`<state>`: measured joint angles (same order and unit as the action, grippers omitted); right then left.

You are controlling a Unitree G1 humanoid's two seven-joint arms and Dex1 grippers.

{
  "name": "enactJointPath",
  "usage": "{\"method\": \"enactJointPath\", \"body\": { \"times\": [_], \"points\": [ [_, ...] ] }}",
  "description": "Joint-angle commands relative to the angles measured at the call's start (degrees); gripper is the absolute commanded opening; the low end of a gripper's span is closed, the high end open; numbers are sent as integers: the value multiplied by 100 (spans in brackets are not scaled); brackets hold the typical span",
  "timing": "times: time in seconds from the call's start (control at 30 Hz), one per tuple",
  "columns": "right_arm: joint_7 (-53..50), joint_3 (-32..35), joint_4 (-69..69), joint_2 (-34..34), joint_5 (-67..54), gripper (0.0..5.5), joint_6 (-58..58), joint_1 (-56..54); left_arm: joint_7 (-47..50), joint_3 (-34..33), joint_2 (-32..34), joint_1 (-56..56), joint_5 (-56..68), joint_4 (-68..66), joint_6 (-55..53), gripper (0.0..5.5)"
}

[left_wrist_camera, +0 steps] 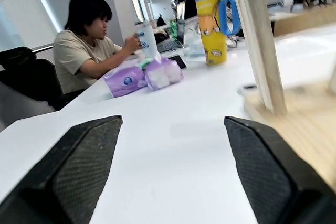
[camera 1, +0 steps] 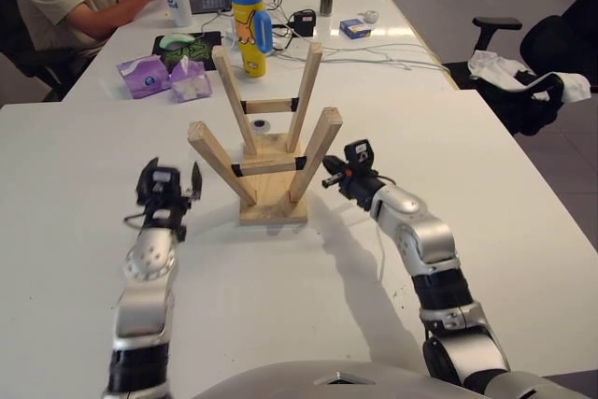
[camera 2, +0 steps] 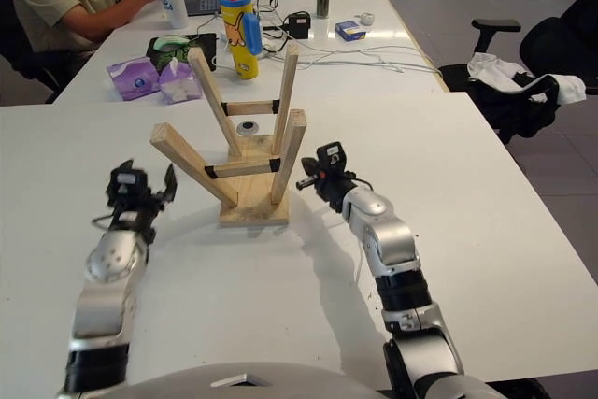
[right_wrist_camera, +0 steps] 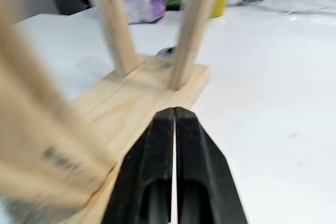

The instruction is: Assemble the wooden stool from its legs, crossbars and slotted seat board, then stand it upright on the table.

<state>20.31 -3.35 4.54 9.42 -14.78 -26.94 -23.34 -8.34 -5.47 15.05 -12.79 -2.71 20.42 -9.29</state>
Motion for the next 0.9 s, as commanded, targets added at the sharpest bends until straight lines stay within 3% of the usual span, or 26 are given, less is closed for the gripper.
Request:
{"method": "enactJointPath", "body": {
  "times": [0.03,0.2,0.37,0.5,0.73,0.9],
  "points": [
    [681,240,719,7,-257,3,696,-694,-1374,40,868,-830,348,-260,1313,364],
    [2120,-188,1166,149,-286,3,1277,-1041,-2275,405,1511,-577,162,-986,2094,364],
    [3267,-727,854,244,-363,3,1227,-942,-2056,868,1376,-67,-411,-1703,1756,364],
    [3779,-1167,162,230,-528,3,894,-742,-1631,800,1343,181,-705,-2063,1437,364],
    [3307,-1535,-54,-99,-290,3,617,-490,-1359,866,1268,422,-829,-2280,1247,364],
    [1928,-1223,-685,-283,-207,3,-49,431,-933,942,927,566,-934,-2058,874,364]
  ]
}}
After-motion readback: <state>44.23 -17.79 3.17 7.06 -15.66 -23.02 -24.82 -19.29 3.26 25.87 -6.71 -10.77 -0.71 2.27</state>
